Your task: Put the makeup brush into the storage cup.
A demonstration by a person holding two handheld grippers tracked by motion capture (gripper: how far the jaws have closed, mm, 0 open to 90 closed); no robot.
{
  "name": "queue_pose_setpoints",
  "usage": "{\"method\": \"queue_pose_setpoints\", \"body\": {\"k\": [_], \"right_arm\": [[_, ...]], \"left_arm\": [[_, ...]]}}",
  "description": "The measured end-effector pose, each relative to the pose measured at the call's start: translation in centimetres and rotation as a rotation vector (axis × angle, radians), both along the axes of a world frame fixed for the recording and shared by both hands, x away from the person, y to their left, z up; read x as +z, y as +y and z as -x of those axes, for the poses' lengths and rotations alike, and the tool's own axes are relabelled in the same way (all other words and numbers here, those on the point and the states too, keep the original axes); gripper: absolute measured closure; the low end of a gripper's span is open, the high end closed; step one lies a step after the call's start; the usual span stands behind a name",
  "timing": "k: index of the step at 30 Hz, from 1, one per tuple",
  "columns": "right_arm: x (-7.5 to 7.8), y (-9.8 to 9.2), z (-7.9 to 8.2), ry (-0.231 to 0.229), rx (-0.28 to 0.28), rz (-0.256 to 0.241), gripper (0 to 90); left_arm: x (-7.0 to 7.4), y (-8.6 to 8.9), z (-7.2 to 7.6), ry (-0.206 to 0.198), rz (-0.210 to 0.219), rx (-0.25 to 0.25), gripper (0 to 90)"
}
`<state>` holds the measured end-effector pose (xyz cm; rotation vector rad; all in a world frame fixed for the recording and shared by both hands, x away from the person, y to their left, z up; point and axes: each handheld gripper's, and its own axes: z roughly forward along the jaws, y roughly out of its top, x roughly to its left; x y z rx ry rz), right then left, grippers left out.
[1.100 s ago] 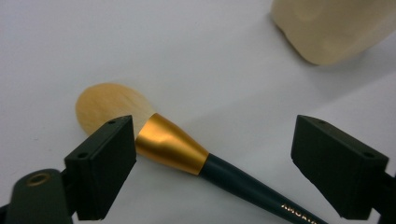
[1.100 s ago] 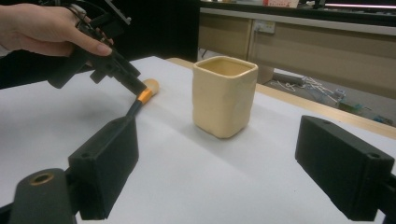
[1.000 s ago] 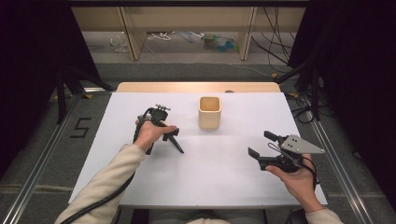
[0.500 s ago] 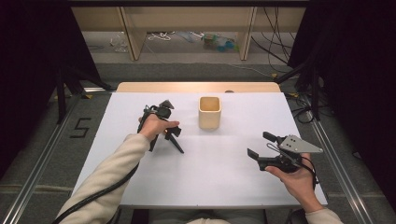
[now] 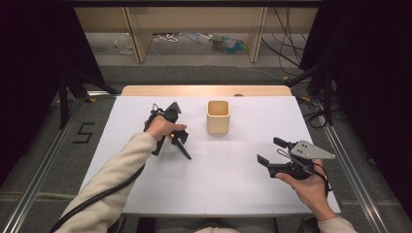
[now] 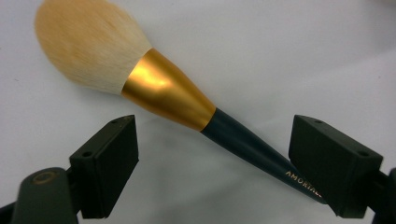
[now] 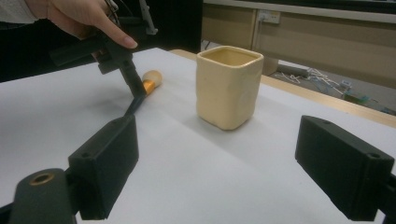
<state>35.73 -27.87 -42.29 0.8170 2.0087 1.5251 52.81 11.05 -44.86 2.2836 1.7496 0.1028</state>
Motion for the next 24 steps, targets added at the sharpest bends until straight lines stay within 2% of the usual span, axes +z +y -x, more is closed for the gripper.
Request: {"method": "queue_pose_setpoints", "body": {"k": [1,2,3,4,7,9,10,12,14,15,16,22,24], "right_arm": [[-0.01,0.0,-0.01,0.0,0.001,0.0,14.4],[-0.01,0.01,0.0,0.002,-0.003,0.002,14.4],[-0.03,0.01,-0.02,0.002,-0.004,0.003,14.5],[-0.03,0.01,-0.03,0.002,-0.004,0.002,14.4],[-0.03,0.0,-0.01,0.003,-0.004,0.003,14.4],[-0.04,-0.01,-0.02,0.004,-0.007,0.006,14.4],[-0.02,-0.03,0.08,0.023,-0.013,0.0,14.4],[-0.13,-0.06,-0.1,0.009,-0.01,-0.01,14.4],[-0.15,-0.05,-0.14,0.005,-0.01,-0.011,14.5],[-0.14,-0.03,-0.14,0.003,-0.009,-0.007,14.4],[-0.11,-0.03,-0.11,0.007,-0.007,-0.004,14.4],[-0.16,-0.02,-0.14,0.005,-0.007,-0.007,14.5],[-0.14,-0.03,-0.1,0.008,-0.007,-0.002,14.4]], "left_arm": [[-0.09,0.0,-0.06,-0.001,-0.004,0.0,15.6],[-0.13,0.3,-0.29,-0.008,-0.026,-0.044,15.6],[-0.19,0.27,-0.31,-0.003,-0.025,-0.042,15.6],[-0.26,-0.08,-0.12,0.013,-0.004,0.006,15.6],[-0.37,-0.06,-0.17,0.013,0.006,0.003,15.6],[-0.32,-0.21,-0.25,0.029,0.0,0.018,15.5],[-0.34,-0.25,-0.25,0.029,0.0,0.017,15.5],[-0.3,-0.24,-0.29,0.037,-0.001,0.008,15.5],[-0.5,-0.34,-0.28,0.022,0.004,0.024,15.5],[-0.28,-0.12,-0.39,0.059,-0.01,-0.012,15.5],[-0.28,-0.23,-0.43,0.066,-0.009,-0.002,15.5],[-0.49,-0.33,-0.54,0.081,-0.016,-0.009,15.6],[-0.7,-0.45,-0.55,0.078,-0.012,0.004,15.6]]}}
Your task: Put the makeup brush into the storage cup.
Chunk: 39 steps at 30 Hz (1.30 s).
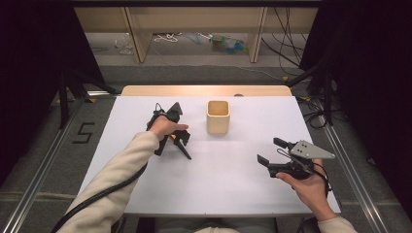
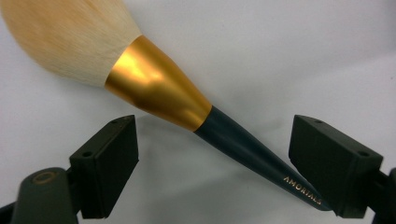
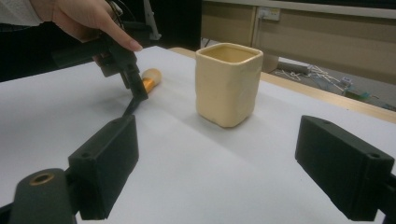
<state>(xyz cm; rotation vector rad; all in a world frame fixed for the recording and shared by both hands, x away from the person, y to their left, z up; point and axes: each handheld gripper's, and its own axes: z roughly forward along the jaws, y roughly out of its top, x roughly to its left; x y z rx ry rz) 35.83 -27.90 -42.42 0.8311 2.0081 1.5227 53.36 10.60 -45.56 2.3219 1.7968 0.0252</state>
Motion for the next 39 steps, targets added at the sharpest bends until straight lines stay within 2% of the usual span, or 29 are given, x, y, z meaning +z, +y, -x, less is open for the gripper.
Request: {"method": "queue_pose_setpoints", "body": {"k": [2,6,8,15,17,19,20,24,29,32,34,37,38,39], "right_arm": [[-0.03,0.02,-0.03,-0.003,0.002,-0.004,14.4],[0.06,-0.07,0.06,0.013,-0.001,0.013,14.4],[0.07,0.0,0.21,0.042,0.0,0.007,14.4],[0.04,-0.02,0.17,0.039,-0.001,0.008,14.4],[0.02,-0.07,0.03,0.015,0.0,0.015,14.4],[0.01,-0.04,0.06,0.023,0.001,0.012,14.4],[0.02,0.0,0.16,0.042,0.001,0.008,14.4],[0.03,-0.02,0.16,0.041,-0.001,0.008,14.4],[0.02,0.0,0.16,0.042,-0.001,0.007,14.4],[0.01,-0.01,0.15,0.043,0.001,0.007,14.4],[0.0,-0.01,0.14,0.043,0.001,0.008,14.5],[0.0,-0.01,0.14,0.043,0.001,0.008,14.4],[-0.01,-0.08,0.0,0.021,0.002,0.014,14.5],[-0.01,-0.08,0.0,0.021,0.002,0.014,14.5]], "left_arm": [[-0.1,0.11,-0.06,0.012,-0.01,-0.017,15.7],[-0.4,0.0,-0.03,0.017,-0.007,-0.011,15.8],[-0.55,-0.11,0.02,0.009,-0.007,-0.006,16.9],[-0.45,0.0,-0.17,0.029,-0.023,-0.02,18.0],[-0.53,-0.07,-0.17,0.026,-0.026,-0.018,19.1],[-0.65,-0.15,-0.15,0.025,-0.019,-0.015,20.0],[-0.7,-0.17,-0.12,0.031,-0.022,-0.017,20.4],[-0.62,-0.18,-0.1,0.04,-0.029,-0.028,21.6],[-0.42,-0.35,0.02,0.046,-0.025,-0.048,29.9],[-0.3,-0.42,0.07,0.051,-0.059,-0.08,36.5],[-0.25,-0.34,0.06,0.043,-0.081,-0.095,45.3],[-0.28,-0.21,0.11,0.029,-0.08,-0.102,53.5],[-0.3,-0.15,0.13,0.022,-0.081,-0.102,55.6],[-0.17,0.04,0.08,0.033,-0.094,-0.125,55.6]]}}
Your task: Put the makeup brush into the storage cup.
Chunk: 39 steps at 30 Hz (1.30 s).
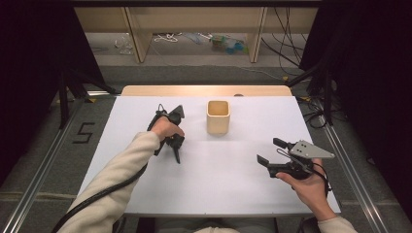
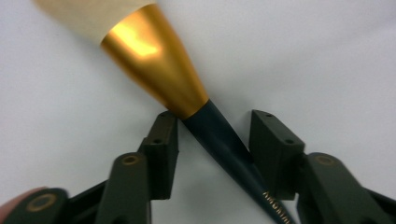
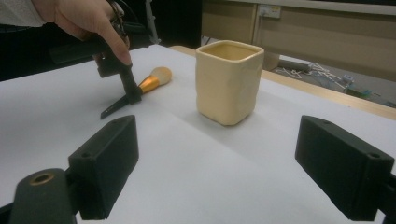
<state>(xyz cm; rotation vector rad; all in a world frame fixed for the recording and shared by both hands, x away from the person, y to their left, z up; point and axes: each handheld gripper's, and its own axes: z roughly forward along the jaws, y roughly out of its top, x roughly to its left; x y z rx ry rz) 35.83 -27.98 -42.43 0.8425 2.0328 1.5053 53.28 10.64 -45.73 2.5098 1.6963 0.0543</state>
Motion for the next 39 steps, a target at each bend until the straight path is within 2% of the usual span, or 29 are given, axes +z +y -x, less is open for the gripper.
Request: {"method": "queue_pose_setpoints", "body": {"k": [1,2,5,7,8,9,10,13,15,19,24,28,30,35,39], "right_arm": [[-0.04,0.03,-0.02,-0.002,0.0,-0.001,14.5],[-0.04,0.03,-0.02,-0.002,0.0,-0.001,14.5],[-0.03,0.03,-0.03,-0.002,-0.001,-0.002,14.5],[-0.03,0.03,-0.02,-0.002,0.0,-0.001,14.5],[-0.04,0.03,-0.03,-0.002,0.0,-0.002,14.5],[-0.04,0.03,-0.02,-0.001,0.0,-0.002,14.5],[-0.04,0.03,-0.03,-0.001,0.0,-0.002,14.5],[-0.04,0.02,-0.03,-0.001,0.0,-0.003,14.5],[-0.07,0.05,-0.07,-0.002,0.003,-0.006,14.6],[-0.09,0.07,-0.07,-0.003,0.004,-0.009,14.6],[-0.1,0.05,-0.09,-0.003,0.005,-0.01,14.6],[-0.1,0.06,-0.08,-0.002,0.007,-0.009,14.6],[-0.1,0.06,-0.08,-0.002,0.007,-0.009,14.6],[-0.09,0.03,-0.09,0.002,0.008,-0.007,14.6],[-0.09,0.03,-0.08,0.003,0.008,-0.006,14.6]], "left_arm": [[-0.06,0.06,0.04,-0.008,0.004,-0.003,59.6],[-0.08,0.05,0.08,-0.015,0.008,-0.001,59.6],[0.16,0.14,0.04,0.014,0.001,-0.028,65.3],[0.12,0.18,0.11,0.005,0.008,-0.046,70.4],[0.11,0.27,0.14,0.001,0.006,-0.071,72.0],[0.0,0.23,0.21,-0.014,0.015,-0.07,73.4],[-0.05,0.18,0.25,-0.023,0.021,-0.065,73.7],[-0.01,0.23,0.21,-0.015,0.012,-0.068,74.0],[0.15,0.14,0.13,0.005,-0.002,-0.072,74.1],[0.09,-0.02,0.17,-0.004,-0.002,-0.066,74.1],[-0.06,0.24,0.27,-0.023,0.015,-0.091,74.3],[-0.03,0.26,0.28,-0.021,0.016,-0.092,74.3],[-0.12,0.25,0.34,-0.032,0.012,-0.101,74.4],[0.04,0.35,0.28,-0.013,0.011,-0.109,74.5],[0.03,0.37,0.28,-0.013,0.011,-0.116,74.5]]}}
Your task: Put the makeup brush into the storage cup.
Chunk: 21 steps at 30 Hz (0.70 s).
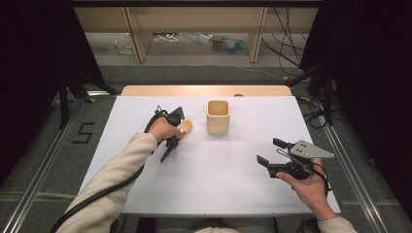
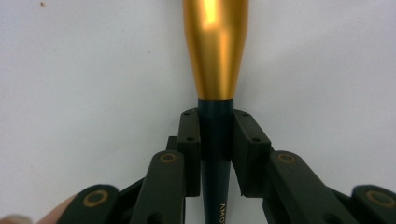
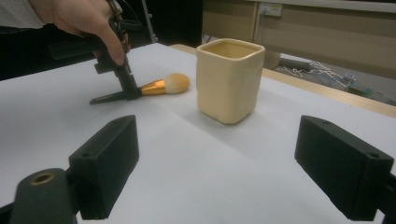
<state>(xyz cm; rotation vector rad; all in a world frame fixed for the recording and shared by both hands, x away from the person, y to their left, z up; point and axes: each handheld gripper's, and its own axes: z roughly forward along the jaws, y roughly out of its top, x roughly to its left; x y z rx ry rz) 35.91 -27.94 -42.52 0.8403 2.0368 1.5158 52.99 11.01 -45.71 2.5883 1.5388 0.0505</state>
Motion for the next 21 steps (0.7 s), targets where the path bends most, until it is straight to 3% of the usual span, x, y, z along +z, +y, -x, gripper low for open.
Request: {"method": "queue_pose_setpoints", "body": {"k": [12,21], "right_arm": [[-0.02,0.03,-0.01,-0.003,-0.002,-0.003,14.6],[-0.02,0.02,-0.02,-0.006,-0.003,-0.003,14.6]], "left_arm": [[0.03,0.25,0.19,-0.005,0.025,0.014,74.6],[-0.1,0.54,0.47,-0.043,0.058,0.017,74.7]]}}
